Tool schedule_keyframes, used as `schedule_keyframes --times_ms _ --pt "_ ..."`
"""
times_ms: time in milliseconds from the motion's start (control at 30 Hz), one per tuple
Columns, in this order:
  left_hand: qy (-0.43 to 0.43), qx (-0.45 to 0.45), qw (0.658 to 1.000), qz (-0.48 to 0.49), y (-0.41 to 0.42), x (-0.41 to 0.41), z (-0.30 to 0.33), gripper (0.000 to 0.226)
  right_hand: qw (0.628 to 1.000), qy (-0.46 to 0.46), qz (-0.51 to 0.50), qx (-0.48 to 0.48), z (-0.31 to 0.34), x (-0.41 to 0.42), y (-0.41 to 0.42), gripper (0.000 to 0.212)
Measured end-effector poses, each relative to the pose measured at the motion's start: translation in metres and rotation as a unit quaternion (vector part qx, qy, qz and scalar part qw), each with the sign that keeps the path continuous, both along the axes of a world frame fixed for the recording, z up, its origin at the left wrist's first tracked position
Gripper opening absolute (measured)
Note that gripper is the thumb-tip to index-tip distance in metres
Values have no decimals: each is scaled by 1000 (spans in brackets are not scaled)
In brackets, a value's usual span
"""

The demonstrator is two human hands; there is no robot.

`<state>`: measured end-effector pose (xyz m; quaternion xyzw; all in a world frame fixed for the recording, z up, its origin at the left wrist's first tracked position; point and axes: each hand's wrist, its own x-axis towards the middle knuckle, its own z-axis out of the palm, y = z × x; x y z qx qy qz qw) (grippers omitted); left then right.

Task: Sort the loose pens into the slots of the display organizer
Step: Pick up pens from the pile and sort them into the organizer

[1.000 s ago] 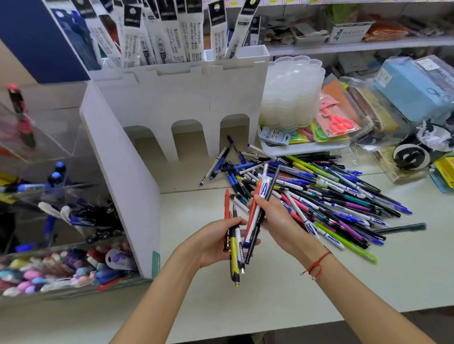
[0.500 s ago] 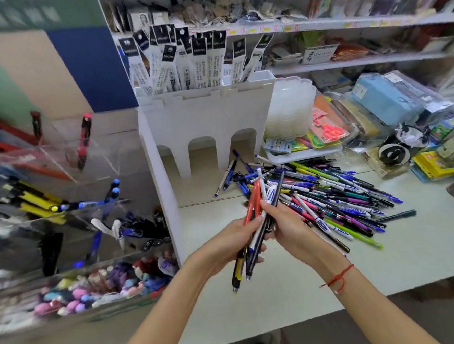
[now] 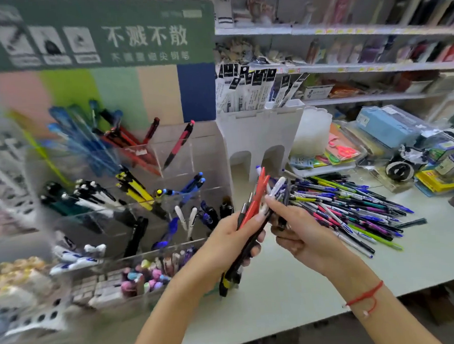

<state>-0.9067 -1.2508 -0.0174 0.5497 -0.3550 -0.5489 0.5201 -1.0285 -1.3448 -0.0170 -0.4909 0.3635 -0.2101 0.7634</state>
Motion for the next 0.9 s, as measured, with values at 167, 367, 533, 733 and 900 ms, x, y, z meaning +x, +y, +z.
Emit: schedule_keyframes --times_ms 167,367,533,733,900 --pt "1 -1 995 104 44 26 -5 29 998 -42 16 37 3 27 27 25" --pt "30 -2 983 180 83 63 -10 20 982 64 67 -166 9 69 46 25" --pt "80 0 964 255 109 80 -21 24 970 103 137 -174 9 101 66 37" --pt "149 -23 946 288 130 93 -25 16 967 97 126 -199 8 109 65 37" --pt "128 -36 957 259 142 113 -29 30 968 62 105 -219 8 108 65 34"
